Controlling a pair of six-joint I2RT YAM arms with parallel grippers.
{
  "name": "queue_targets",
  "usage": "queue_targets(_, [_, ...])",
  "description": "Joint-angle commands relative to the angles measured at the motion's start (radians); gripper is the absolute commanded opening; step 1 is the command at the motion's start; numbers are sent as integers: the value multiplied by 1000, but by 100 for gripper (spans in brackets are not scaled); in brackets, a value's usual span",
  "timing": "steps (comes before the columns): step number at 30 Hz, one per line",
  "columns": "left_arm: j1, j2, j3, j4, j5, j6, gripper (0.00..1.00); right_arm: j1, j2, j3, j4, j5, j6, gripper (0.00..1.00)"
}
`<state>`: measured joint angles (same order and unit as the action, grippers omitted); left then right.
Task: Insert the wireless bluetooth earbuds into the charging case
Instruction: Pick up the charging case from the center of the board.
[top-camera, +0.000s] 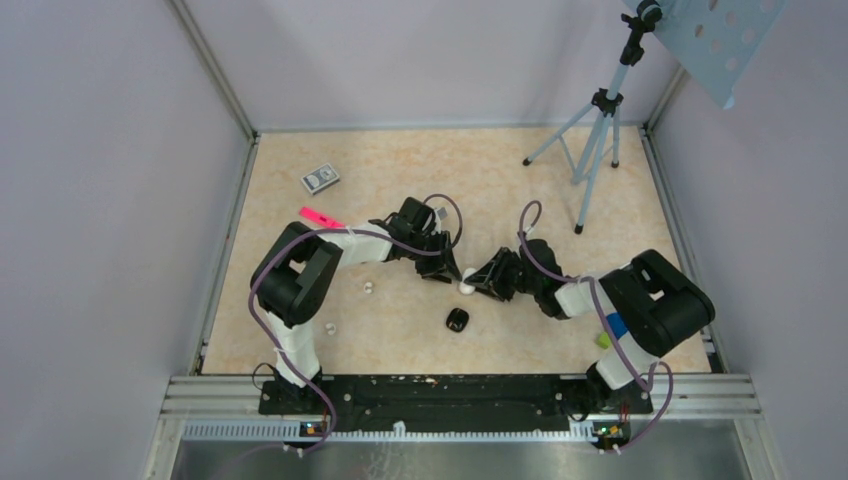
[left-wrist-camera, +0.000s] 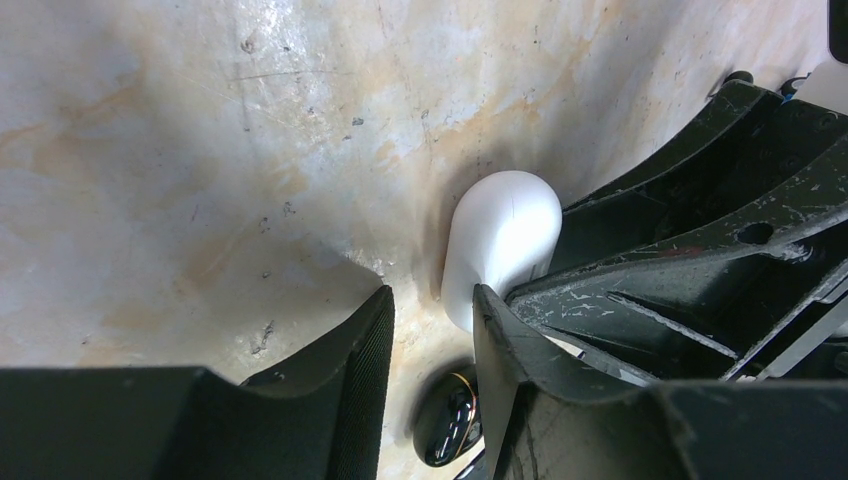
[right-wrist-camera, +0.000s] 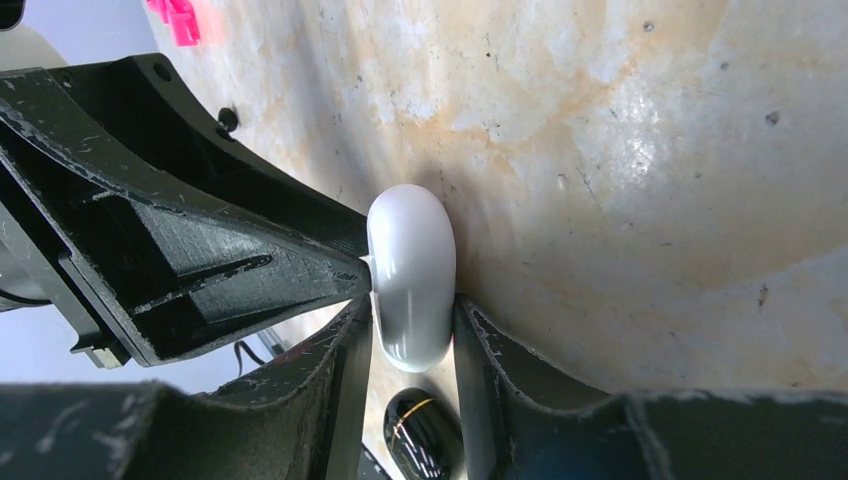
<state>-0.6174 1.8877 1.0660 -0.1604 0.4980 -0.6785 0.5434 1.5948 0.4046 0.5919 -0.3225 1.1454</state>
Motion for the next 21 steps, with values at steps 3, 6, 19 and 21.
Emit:
queue_targets(3, [-14,63,-44,-95,-101,59,42,-3,22,33,78,1,5,35])
queue_targets(6, [-13,68,-46,-92,-98,58,42,-3,27,42,74,1,0,33])
queue_targets(19, [2,16,-21,-162,-117,94,56,-8,1,51,82,-27,11,5])
queue_targets(21, [11,-19,0,-197,-111,113,59,-19,-29,45,53,-29,-7,0])
